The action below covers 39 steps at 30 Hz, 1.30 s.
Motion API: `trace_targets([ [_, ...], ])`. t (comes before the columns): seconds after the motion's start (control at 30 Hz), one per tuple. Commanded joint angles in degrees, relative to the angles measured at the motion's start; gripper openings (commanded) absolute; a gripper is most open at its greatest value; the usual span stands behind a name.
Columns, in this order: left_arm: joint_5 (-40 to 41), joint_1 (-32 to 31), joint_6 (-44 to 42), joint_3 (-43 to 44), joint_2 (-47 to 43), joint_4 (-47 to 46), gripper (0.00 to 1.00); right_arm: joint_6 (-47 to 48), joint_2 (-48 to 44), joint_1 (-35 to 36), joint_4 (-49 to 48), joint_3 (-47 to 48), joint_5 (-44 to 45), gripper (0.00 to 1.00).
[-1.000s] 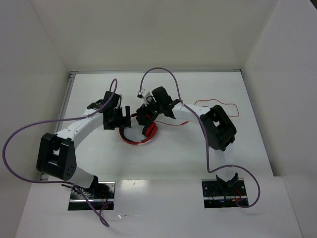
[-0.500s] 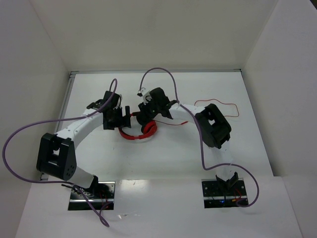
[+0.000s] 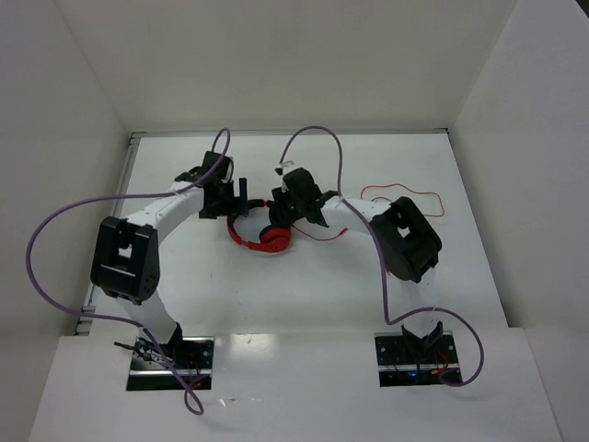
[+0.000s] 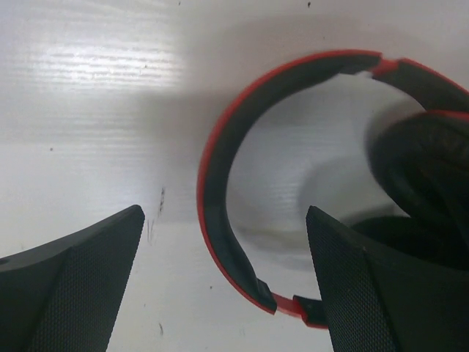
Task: Wrap the headphones
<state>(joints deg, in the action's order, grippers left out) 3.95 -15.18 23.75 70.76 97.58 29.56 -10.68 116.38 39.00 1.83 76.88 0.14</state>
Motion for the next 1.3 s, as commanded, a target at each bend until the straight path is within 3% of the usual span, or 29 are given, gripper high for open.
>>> trace_targets([
  [0.0,-0.4,0.3,-1.6,2.9,2.8,-5.5,0.99,-4.8,-4.4,0.5,1.7,-3.2,7.4,0.29],
  [0.1,-4.9,0.3,-1.0,7.3,7.9,-5.5,0.99,-6.9,-6.2,0.5,-1.2,-6.6,7.9,0.29],
  [0.37,-4.7,0.3,-2.0,19.7,18.5,-1.8,0.99,-12.6,-4.8,0.5,-7.3,-11.7,3.8,0.29],
  [0.57,3.7,-2.0,-3.3,26.6,23.0,4.3,0.99,-14.8,-1.9,0.5,-6.5,-8.7,3.5,0.29],
  [0.77,7.9,-2.6,-3.3,26.0,21.8,6.4,0.99,-16.6,-0.7,-0.2,-3.1,-8.3,10.7,0.29],
  [1.03,14.3,-2.6,-5.6,21.4,16.7,9.9,0.99,-17.7,-1.9,-2.1,-2.5,-10.2,11.9,0.29],
  [1.27,18.6,-2.6,-6.8,20.6,18.5,12.3,0.99,-17.7,-3.1,-2.7,-3.7,-12.0,12.4,0.29],
])
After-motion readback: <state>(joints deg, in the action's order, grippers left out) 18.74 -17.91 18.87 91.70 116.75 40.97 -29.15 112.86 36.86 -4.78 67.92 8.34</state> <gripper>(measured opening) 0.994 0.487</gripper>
